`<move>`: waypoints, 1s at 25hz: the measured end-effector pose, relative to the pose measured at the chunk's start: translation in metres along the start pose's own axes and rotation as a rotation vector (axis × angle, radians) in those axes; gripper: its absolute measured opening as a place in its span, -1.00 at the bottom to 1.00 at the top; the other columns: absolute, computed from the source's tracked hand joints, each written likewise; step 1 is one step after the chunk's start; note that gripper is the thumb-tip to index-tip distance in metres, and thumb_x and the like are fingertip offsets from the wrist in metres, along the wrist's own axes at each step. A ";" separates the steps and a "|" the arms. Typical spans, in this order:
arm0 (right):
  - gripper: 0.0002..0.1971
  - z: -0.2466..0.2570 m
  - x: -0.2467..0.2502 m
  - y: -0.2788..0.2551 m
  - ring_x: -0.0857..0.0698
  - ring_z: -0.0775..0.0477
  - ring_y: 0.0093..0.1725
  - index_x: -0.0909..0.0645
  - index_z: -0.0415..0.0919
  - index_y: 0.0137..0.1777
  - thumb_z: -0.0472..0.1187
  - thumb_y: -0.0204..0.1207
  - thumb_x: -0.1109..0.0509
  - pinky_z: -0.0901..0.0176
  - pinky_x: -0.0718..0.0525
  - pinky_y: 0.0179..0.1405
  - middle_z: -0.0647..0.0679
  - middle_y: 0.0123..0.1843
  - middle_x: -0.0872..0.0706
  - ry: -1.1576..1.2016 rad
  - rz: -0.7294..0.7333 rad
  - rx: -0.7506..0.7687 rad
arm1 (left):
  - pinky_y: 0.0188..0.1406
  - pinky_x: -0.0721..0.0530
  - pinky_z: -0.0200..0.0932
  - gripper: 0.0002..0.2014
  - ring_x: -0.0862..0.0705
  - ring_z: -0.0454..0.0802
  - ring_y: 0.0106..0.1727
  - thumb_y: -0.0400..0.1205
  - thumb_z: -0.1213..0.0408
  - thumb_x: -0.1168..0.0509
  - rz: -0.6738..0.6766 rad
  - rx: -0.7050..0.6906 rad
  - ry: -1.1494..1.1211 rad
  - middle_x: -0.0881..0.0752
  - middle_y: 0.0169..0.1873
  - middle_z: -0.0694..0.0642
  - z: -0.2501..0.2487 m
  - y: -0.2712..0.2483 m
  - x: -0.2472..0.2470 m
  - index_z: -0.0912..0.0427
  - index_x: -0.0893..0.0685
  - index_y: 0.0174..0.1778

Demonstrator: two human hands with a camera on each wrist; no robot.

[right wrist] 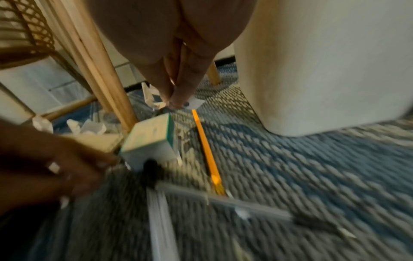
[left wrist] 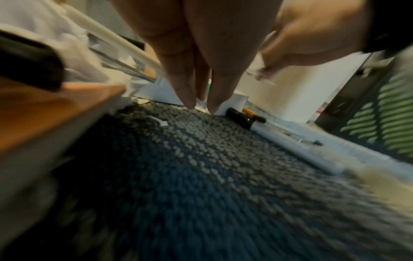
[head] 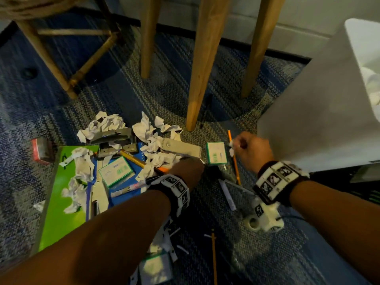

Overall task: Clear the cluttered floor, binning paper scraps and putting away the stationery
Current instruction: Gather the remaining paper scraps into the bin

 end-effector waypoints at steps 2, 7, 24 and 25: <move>-0.86 -0.015 -0.015 -0.024 -0.64 -0.12 -0.31 -0.50 -0.10 -0.14 -0.32 0.48 -0.40 0.17 -0.51 -0.36 -0.07 -0.30 -0.67 0.026 0.166 -0.106 | 0.18 -0.62 0.14 -0.70 -0.64 0.29 0.26 0.69 0.41 -0.14 0.008 0.007 0.056 -0.61 0.25 0.28 -0.003 0.011 0.002 0.34 -0.56 0.33; -0.78 -0.032 -0.060 -0.021 -0.71 -0.25 0.06 -0.69 -0.19 0.13 -0.22 0.57 -0.30 0.14 -0.57 -0.13 -0.17 0.05 -0.76 -0.249 0.405 -0.083 | 0.14 -0.63 0.13 -0.69 -0.62 0.29 0.28 0.70 0.39 -0.11 0.042 0.055 0.185 -0.61 0.25 0.27 -0.003 0.026 0.007 0.33 -0.55 0.34; -0.81 -0.008 -0.028 -0.020 -0.68 -0.31 0.14 -0.62 -0.29 0.06 -0.17 0.57 -0.35 0.05 -0.57 -0.09 -0.27 0.13 -0.70 -0.350 0.516 -0.073 | 0.17 -0.58 -0.06 -0.78 -0.68 0.19 0.19 0.63 0.27 -0.31 -0.257 0.114 -0.235 -0.76 0.12 0.18 -0.002 -0.032 0.055 0.10 -0.74 0.17; -0.83 -0.004 -0.012 -0.031 -0.68 -0.29 0.14 -0.64 -0.25 0.04 -0.17 0.55 -0.36 0.05 -0.59 -0.05 -0.25 0.13 -0.72 -0.323 0.513 -0.029 | 0.17 -0.59 -0.08 -0.82 -0.71 0.13 0.15 0.61 0.26 -0.35 -0.334 0.129 -0.333 -0.79 0.06 0.14 -0.005 -0.036 0.071 0.10 -0.78 0.10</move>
Point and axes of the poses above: each hand's wrist, its own y-axis towards the middle knuckle, its own x-axis out of the back of the hand, z = x × y, the point moved 5 cm from there along y, towards the middle knuckle
